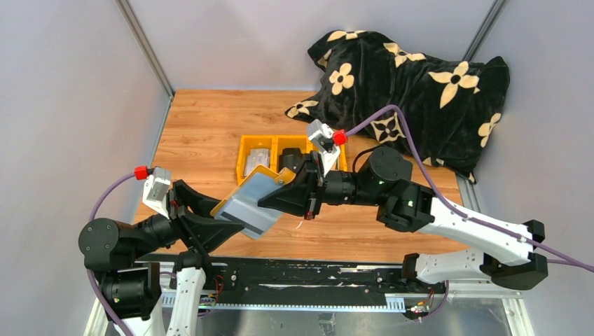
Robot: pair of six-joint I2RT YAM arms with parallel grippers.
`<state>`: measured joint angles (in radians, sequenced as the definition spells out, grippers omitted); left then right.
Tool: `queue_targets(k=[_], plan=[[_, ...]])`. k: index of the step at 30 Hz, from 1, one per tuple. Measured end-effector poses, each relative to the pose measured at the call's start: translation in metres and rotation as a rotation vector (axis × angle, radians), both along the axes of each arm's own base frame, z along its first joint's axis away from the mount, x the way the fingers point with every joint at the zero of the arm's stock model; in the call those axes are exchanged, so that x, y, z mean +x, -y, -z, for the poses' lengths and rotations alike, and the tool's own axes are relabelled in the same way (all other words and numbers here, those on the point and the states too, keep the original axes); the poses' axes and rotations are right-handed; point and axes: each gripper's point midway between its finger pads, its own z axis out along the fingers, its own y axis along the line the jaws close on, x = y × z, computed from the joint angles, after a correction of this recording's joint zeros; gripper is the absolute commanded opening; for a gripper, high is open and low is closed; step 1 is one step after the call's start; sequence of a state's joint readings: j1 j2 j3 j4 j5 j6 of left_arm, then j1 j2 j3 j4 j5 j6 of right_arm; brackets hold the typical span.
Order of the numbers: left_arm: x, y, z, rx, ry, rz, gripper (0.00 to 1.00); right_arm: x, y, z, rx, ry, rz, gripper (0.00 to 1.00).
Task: Take the credit cards out of the card holder
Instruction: Remove the credit card from the card holder.
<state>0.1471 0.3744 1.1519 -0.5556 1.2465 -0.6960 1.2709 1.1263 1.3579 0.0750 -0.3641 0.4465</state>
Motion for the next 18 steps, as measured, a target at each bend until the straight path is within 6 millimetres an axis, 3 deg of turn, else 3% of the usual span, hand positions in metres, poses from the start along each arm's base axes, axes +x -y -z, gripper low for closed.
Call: queue_targets(k=[3,4,5,12,18], plan=[[0.0,0.0,-0.004,-0.017,-0.017,-0.016,0.71,0.006,-0.01,0.006,0.023,-0.038,0.019,0.0],[0.0,-0.001,-0.005,-0.022,-0.02,-0.023,0.93,0.008,-0.013,0.008,0.026,-0.049,0.026,0.0],[0.001,-0.001,-0.006,-0.029,-0.024,-0.035,0.99,0.011,-0.017,0.009,0.034,-0.06,0.037,0.0],[0.013,-0.008,-0.018,-0.065,-0.003,-0.146,1.0,0.033,-0.025,0.019,0.068,-0.109,0.151,0.0],[0.044,-0.023,-0.022,-0.152,0.015,-0.285,1.0,0.055,-0.01,0.02,0.116,-0.136,0.293,0.0]])
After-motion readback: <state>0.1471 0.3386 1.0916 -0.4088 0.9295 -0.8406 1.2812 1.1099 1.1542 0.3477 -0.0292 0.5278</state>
